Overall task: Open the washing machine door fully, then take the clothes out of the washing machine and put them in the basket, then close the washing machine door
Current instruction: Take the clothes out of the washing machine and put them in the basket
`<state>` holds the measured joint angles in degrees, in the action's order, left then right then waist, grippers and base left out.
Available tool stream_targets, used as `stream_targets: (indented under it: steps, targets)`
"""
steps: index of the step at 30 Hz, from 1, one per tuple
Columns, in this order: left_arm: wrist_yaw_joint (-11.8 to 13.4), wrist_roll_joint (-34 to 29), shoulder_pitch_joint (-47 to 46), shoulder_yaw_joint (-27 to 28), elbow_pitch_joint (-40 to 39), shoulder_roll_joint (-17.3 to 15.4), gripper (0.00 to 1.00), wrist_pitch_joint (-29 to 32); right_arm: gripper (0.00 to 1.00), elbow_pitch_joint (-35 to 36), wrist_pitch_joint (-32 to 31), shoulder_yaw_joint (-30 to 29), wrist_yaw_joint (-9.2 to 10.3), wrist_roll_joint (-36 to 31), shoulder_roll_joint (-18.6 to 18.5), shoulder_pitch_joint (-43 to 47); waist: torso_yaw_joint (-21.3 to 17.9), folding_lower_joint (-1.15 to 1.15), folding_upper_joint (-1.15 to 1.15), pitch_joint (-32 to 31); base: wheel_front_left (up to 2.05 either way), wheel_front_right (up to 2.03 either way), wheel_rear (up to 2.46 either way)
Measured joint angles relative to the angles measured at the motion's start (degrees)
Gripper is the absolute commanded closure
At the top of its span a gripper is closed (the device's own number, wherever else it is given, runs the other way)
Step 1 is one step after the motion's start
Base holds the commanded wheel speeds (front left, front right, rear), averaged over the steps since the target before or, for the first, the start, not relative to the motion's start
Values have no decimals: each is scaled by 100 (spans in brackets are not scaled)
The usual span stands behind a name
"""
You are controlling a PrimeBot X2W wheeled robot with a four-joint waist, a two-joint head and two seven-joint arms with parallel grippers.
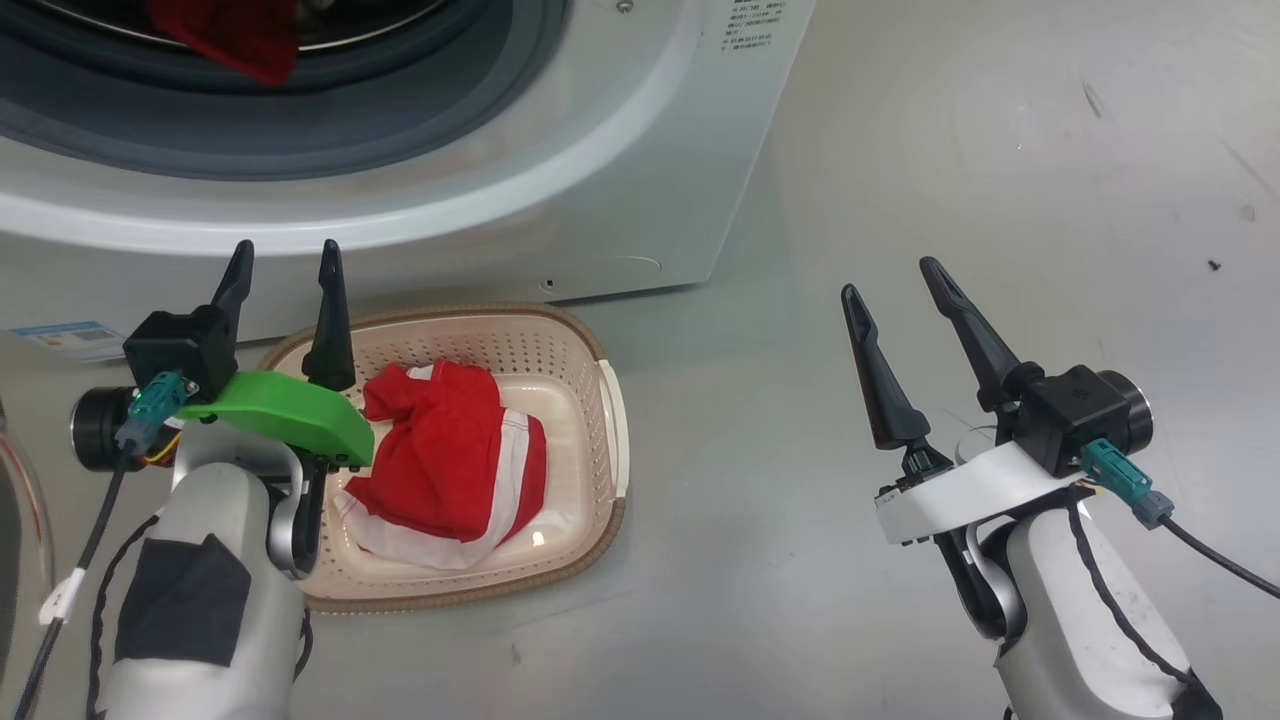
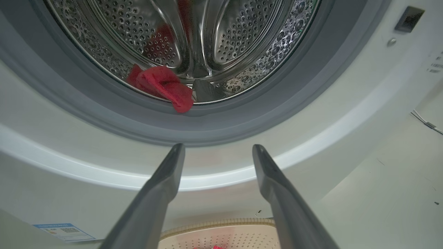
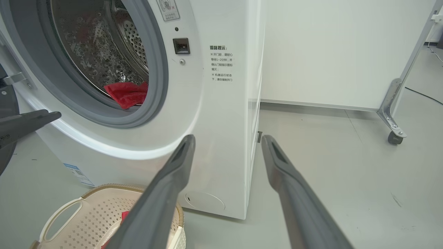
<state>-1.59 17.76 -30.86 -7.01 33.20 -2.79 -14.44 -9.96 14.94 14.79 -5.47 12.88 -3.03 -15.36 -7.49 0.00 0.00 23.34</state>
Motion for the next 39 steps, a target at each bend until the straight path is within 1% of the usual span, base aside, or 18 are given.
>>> stream_targets:
  steps: [1,11,18,22,29,39]
  targets:
    - [0,0,0,0,0,0,0,0,0,0,0,0,0,0,0,0,0,0,0,0,0,0,0]
    - [35,-253,586,53,-891,0,0,-1,0,-1,0,-126,0,-36,-1,185,216,0,0,-646,0,0,0]
    - [202,-319,1228,101,-1394,0,0,-1,0,-5,0,-172,1,-36,0,471,295,0,0,-1038,0,0,0]
    - [281,-323,1655,82,-1540,1,0,-1,0,-7,0,-232,5,-36,2,637,332,0,0,-1229,0,0,0]
    - [288,-323,2304,-34,-1734,0,0,-1,0,-99,0,-294,8,-36,11,977,414,0,0,-1563,0,0,0]
    - [372,-318,3098,-93,-2003,-1,0,2,0,-127,-1,-240,13,-36,23,1366,468,0,0,-1998,0,0,0]
